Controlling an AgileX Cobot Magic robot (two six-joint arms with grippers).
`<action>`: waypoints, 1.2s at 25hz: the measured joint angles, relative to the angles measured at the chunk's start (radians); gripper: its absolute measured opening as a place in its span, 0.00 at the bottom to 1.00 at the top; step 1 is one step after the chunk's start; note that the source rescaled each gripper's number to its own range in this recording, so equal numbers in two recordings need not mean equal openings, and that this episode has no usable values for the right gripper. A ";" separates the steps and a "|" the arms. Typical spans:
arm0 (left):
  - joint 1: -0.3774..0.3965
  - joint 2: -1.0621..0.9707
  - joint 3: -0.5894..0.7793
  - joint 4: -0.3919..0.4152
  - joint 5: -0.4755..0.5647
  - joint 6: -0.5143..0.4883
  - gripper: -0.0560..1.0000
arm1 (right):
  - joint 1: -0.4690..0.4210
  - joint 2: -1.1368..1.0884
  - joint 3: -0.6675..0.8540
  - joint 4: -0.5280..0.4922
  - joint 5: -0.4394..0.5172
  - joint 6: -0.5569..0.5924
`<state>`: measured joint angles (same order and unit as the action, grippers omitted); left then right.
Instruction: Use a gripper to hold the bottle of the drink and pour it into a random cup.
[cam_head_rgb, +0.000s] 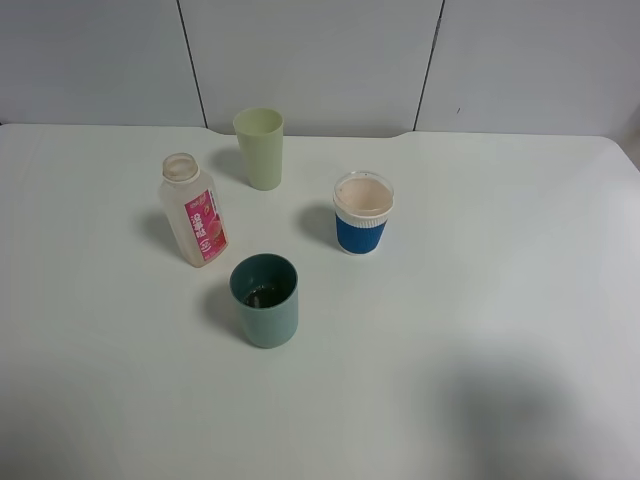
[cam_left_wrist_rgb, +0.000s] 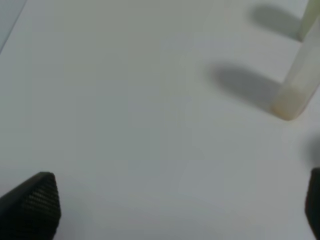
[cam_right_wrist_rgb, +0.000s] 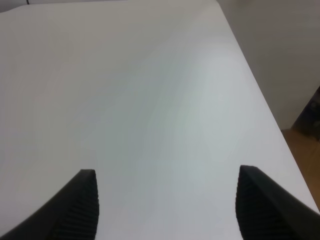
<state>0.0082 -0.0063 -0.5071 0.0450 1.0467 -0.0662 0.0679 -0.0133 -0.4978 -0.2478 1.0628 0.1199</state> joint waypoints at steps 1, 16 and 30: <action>0.000 0.000 0.000 0.000 0.000 0.000 1.00 | 0.000 0.000 0.000 0.000 0.000 0.000; 0.000 0.000 0.000 0.000 0.001 0.000 1.00 | 0.000 0.000 0.000 0.000 0.000 0.000; 0.000 0.000 0.000 0.000 0.001 0.000 1.00 | 0.000 0.000 0.000 0.000 0.000 0.000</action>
<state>0.0082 -0.0063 -0.5071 0.0450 1.0474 -0.0662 0.0679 -0.0133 -0.4978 -0.2478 1.0628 0.1199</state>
